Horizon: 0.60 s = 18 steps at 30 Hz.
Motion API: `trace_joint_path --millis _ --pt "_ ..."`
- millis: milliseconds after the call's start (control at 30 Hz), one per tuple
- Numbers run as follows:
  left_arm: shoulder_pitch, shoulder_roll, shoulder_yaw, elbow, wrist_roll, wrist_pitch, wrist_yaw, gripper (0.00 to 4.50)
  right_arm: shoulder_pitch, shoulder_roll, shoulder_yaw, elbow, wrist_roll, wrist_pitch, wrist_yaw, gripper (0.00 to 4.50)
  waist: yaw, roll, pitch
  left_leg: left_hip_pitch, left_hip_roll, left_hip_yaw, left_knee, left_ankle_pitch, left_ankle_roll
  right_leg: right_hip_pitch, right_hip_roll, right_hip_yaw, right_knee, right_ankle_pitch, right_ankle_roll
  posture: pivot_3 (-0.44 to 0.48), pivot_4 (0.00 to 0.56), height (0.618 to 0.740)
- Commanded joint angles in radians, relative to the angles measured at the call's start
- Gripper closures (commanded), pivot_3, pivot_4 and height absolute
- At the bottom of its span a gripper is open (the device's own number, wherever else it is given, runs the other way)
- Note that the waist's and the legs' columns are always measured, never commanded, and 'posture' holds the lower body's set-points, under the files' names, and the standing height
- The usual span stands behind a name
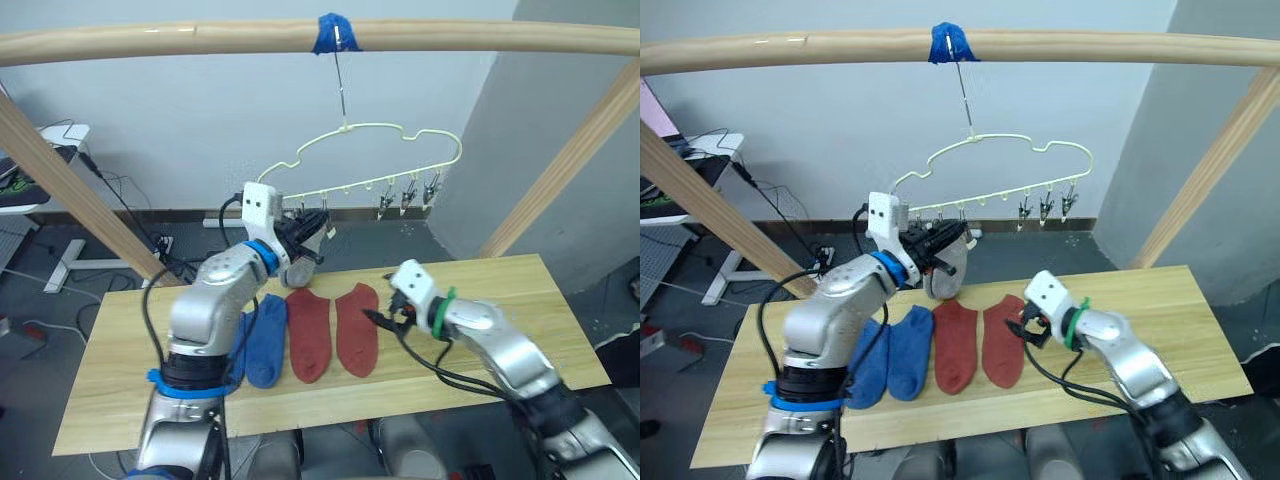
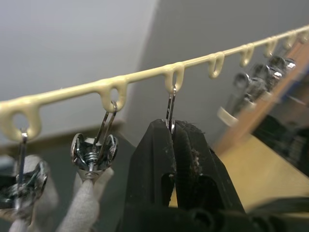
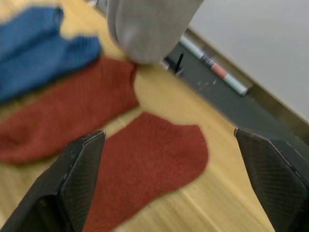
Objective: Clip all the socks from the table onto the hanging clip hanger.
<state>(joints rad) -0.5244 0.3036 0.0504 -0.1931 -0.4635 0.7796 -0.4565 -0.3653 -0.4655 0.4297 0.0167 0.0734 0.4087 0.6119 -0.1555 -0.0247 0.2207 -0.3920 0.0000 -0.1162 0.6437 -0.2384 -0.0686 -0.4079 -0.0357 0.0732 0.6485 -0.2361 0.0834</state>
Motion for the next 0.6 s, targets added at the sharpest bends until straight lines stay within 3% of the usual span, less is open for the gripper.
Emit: trace_joint_path --millis 33,267,400,500,600 --pt "-0.022 0.031 0.03 -0.017 -0.059 0.105 -0.013 4.49 -0.062 0.051 0.036 0.18 -0.063 -0.115 0.036 0.0 0.0 0.0 0.0 0.0 0.0 0.0 0.0 0.0 0.0 0.0 0.0 0.0 0.0 0.0 0.0 -0.155 0.179 0.74" --pt "-0.025 0.05 0.03 -0.013 -0.062 0.125 -0.013 4.49 -0.161 0.19 0.028 0.513 -0.124 -0.209 0.034 0.0 0.008 0.0 0.0 0.0 0.0 -0.001 -0.001 0.0 0.0 0.001 0.0 0.0 -0.001 0.003 -0.005 -0.138 0.186 0.74" --pt "-0.015 0.052 0.025 -0.028 -0.073 0.133 -0.013 4.49 -0.192 0.225 0.009 0.607 -0.156 -0.252 0.016 0.0 0.013 0.0 0.0 0.0 0.0 -0.002 -0.001 0.0 0.0 0.001 0.0 0.0 -0.001 0.003 -0.005 -0.133 0.189 0.74" --pt "0.0 0.06 0.025 -0.039 -0.078 0.139 -0.015 4.5 -0.192 0.234 0.024 0.652 -0.18 -0.253 0.046 0.62 0.013 0.0 0.0 0.0 0.0 -0.001 -0.001 0.0 0.0 0.001 0.0 0.0 -0.001 0.003 -0.005 -0.12 0.193 0.74" --pt "0.003 0.065 0.028 -0.043 -0.078 0.142 -0.016 4.5 -0.174 0.231 0.017 0.643 -0.188 -0.268 0.064 1.65 0.016 0.0 0.0 0.002 0.0 -0.002 -0.001 0.0 0.0 0.002 0.0 0.0 0.0 0.002 -0.004 -0.117 0.192 0.74"
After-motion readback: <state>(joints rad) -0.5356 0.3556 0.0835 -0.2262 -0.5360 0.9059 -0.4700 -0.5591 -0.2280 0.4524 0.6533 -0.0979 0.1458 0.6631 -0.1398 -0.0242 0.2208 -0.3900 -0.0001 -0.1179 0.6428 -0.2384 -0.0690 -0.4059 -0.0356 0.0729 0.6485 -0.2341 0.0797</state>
